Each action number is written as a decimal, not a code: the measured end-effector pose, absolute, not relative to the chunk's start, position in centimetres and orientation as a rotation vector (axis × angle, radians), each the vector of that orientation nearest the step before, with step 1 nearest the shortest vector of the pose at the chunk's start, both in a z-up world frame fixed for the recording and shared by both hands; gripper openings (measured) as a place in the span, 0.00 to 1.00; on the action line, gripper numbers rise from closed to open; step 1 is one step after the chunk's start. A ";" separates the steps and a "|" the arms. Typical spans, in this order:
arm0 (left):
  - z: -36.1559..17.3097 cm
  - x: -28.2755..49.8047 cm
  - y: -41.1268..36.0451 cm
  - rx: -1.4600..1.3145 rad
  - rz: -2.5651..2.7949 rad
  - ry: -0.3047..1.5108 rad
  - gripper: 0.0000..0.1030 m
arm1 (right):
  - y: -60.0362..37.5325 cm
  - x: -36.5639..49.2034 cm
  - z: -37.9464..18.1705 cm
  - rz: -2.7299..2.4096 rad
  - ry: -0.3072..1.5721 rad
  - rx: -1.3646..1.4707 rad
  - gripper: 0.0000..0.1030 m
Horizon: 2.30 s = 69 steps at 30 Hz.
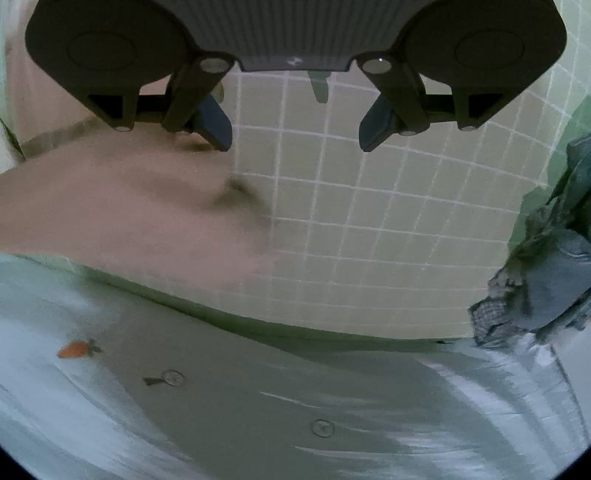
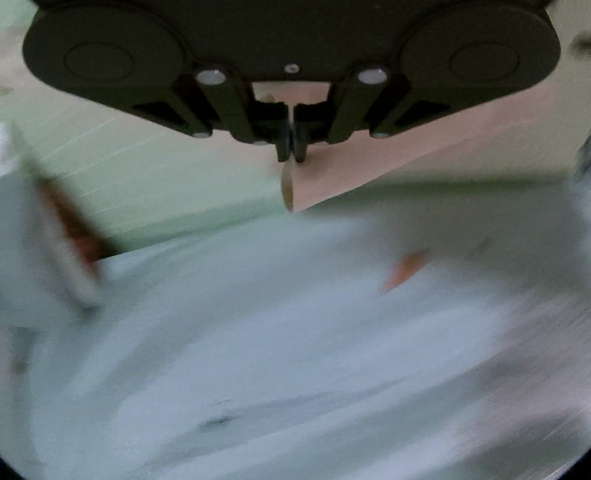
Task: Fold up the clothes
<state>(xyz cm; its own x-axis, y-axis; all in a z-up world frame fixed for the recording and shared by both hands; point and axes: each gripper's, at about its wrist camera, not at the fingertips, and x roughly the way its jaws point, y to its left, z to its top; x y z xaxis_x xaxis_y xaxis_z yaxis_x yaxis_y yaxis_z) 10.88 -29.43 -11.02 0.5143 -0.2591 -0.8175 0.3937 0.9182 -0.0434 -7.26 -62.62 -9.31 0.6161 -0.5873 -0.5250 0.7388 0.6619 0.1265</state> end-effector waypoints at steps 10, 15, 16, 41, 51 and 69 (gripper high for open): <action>-12.5 9.5 -26.3 0.099 -0.290 1.019 0.78 | -66.6 -10.1 -9.7 -0.983 0.499 0.255 0.75; -11.7 7.4 -25.2 0.101 -0.317 0.990 0.84 | -60.1 -10.8 -11.4 -0.848 0.512 0.299 1.00; -11.5 6.9 -25.0 0.105 -0.324 0.982 0.84 | -58.6 -10.9 -11.8 -0.815 0.520 0.312 1.00; -15.0 -0.4 -13.9 0.231 -0.547 1.058 0.85 | -27.8 -9.1 -16.6 -0.512 0.818 0.219 0.93; -15.1 -0.4 -11.7 0.229 -0.512 1.055 0.85 | -25.5 -7.1 -18.5 -0.433 0.901 0.211 0.70; -14.2 -2.0 -17.8 0.249 -0.585 1.034 0.86 | -35.7 -17.0 -13.8 -0.606 0.699 0.437 0.04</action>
